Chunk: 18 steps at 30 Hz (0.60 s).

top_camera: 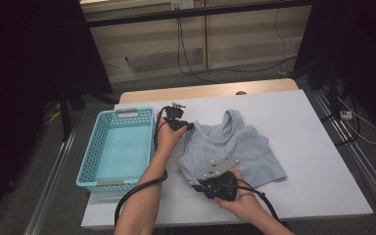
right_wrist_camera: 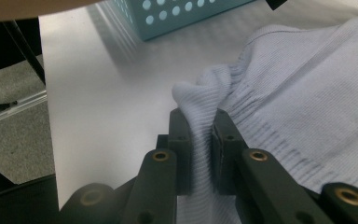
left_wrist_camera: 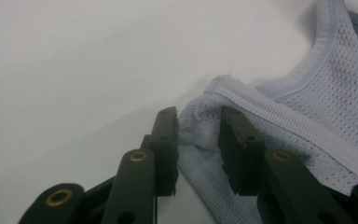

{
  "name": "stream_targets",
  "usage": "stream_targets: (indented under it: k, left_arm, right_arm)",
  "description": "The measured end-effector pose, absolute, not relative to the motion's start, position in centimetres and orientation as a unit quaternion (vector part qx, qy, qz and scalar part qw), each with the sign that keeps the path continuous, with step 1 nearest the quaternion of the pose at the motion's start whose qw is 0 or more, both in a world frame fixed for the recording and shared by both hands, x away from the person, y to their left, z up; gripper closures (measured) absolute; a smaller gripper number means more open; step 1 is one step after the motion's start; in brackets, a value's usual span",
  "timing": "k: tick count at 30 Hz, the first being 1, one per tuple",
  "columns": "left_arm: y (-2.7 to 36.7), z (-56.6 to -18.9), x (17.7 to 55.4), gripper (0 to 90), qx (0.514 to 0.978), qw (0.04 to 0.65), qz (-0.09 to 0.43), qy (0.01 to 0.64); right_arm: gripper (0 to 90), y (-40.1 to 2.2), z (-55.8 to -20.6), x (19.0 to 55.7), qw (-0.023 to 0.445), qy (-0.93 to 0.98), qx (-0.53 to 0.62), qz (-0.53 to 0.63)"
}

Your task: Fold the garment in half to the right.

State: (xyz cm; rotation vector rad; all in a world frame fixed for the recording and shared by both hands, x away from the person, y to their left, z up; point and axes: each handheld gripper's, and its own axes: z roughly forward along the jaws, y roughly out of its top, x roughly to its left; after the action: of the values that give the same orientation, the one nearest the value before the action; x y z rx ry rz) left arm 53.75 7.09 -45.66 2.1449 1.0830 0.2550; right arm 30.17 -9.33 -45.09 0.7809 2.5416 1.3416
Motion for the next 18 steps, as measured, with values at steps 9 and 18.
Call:
stream_targets:
  k: [9,18]
  left_arm:
    - [7.8,-45.6,54.3,90.0,0.818,0.355,0.073,0.446]
    - [7.4,-44.4,53.7,75.7,0.816,0.375,0.085,0.432]
  right_arm:
    - [81.7,-9.3,-45.1,30.3,0.077,0.851,0.263,0.448]
    - [81.6,-9.4,-45.2,30.4,0.077,0.851,0.261,0.449]
